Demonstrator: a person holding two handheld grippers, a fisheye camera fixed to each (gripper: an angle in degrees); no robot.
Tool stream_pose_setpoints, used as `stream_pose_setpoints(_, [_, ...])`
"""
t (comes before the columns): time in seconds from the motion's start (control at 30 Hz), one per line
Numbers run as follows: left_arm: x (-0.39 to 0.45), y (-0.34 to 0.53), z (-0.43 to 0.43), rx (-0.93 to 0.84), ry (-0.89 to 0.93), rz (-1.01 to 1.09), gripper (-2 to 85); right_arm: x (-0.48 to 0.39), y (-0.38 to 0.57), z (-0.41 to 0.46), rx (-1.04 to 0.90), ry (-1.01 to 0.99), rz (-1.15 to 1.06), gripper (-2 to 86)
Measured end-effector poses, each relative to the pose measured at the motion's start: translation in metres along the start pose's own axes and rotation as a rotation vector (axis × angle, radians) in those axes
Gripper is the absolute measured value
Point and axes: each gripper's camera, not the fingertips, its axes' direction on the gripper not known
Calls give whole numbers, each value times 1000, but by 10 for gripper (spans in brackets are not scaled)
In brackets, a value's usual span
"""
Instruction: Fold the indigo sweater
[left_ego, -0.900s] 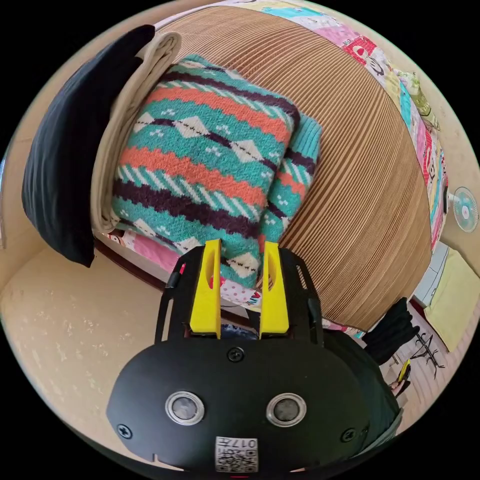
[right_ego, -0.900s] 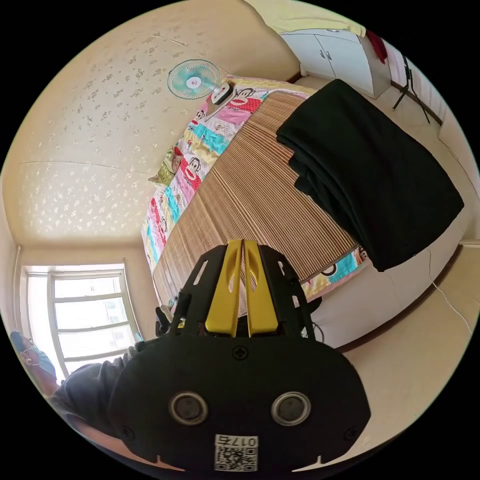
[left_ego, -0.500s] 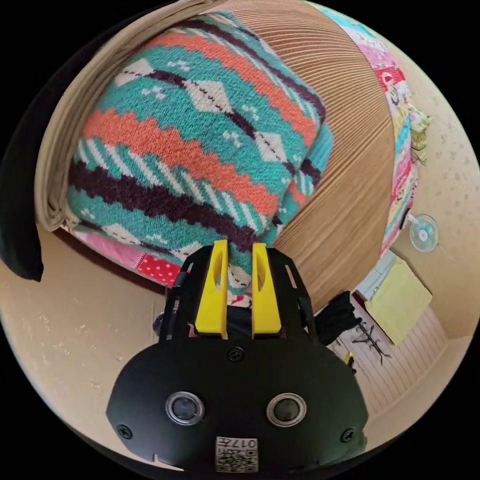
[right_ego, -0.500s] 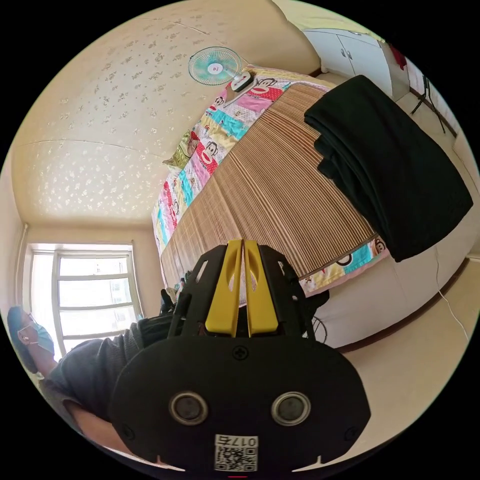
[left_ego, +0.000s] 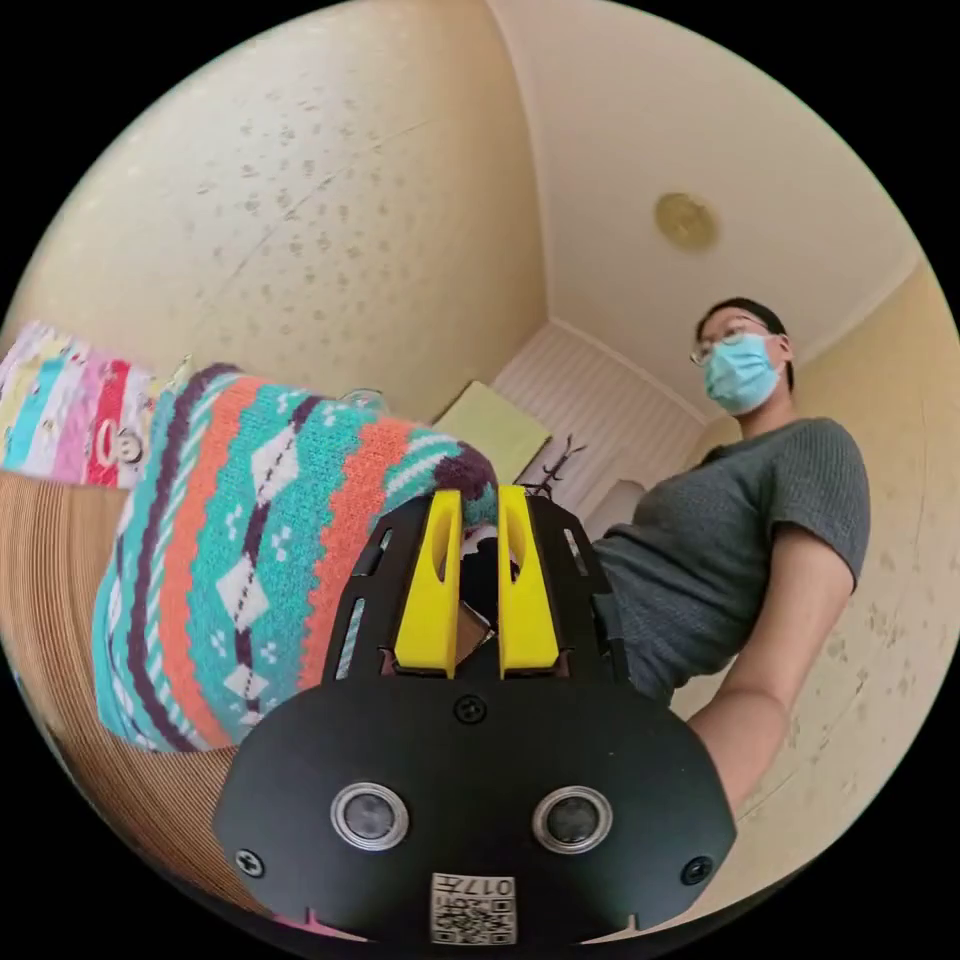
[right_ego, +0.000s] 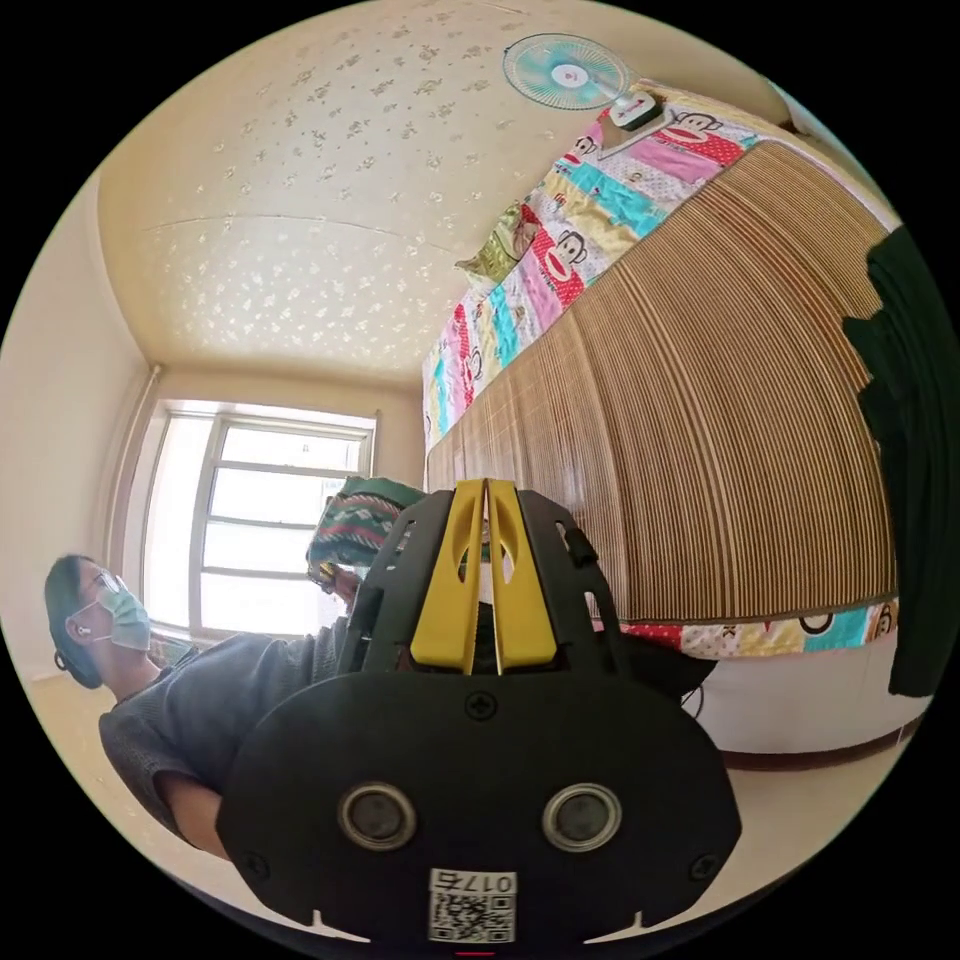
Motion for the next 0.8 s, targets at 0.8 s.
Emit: stream_pose_setpoints(0.8, [175,197,312,423,1873,315,63,-161,58,192,-350,-78,-1126,207])
